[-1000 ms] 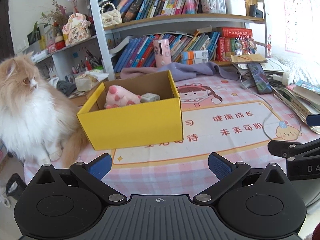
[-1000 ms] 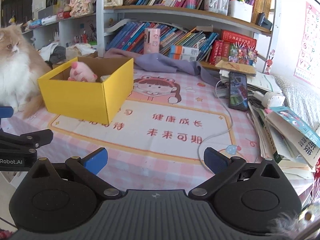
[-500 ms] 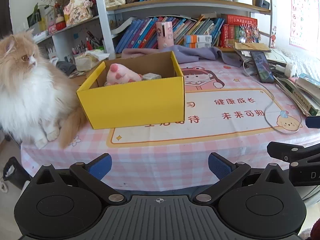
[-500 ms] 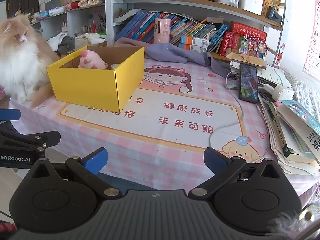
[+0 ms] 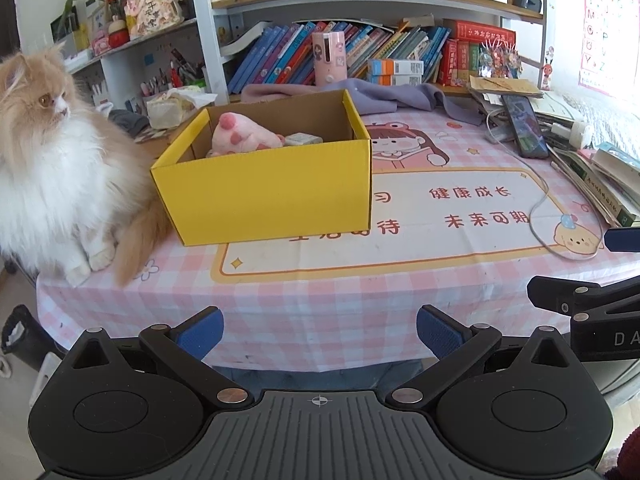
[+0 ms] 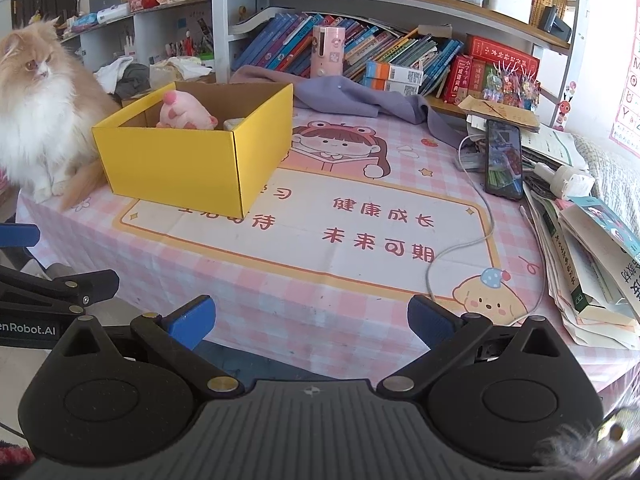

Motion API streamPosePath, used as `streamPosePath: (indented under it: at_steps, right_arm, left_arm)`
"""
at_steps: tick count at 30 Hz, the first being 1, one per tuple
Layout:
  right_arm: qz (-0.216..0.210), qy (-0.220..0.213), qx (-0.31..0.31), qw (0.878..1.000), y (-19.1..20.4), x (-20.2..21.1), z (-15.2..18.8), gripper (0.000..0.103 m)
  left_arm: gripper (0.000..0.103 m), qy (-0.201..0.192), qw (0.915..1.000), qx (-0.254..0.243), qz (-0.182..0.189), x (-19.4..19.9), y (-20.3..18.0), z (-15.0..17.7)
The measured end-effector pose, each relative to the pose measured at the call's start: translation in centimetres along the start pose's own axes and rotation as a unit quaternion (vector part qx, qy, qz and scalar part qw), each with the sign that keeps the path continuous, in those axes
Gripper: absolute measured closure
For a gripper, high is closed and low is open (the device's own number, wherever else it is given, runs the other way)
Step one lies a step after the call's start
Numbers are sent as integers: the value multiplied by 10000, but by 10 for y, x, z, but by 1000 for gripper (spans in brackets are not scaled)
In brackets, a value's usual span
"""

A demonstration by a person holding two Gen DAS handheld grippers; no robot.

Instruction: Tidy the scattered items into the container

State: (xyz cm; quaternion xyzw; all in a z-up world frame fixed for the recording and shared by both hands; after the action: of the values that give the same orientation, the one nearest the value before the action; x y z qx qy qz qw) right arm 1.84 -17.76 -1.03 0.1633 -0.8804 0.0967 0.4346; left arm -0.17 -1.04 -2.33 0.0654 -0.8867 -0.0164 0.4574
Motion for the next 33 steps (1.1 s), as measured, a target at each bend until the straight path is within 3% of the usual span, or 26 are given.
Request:
streamPosePath:
  at_steps: [33]
  right_arm:
    - [26,218,-128,9997,-8,-6,2,0]
  left_arm:
    - [0,267,9995,-78,161,-8,-6,3]
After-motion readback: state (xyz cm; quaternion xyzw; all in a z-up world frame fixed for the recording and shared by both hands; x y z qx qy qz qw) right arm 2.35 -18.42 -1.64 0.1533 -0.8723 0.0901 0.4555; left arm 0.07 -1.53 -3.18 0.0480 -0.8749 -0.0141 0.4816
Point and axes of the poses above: each gripper's, at about its wrist camera, not at the fingertips, and x roughly against the way its jaws point, y to its left, z to its underside, the point moved 1 cm from there along -x, roughly the way its jaws point, and after that the axes turned 11 degrees about y, right-handed, at the moved point
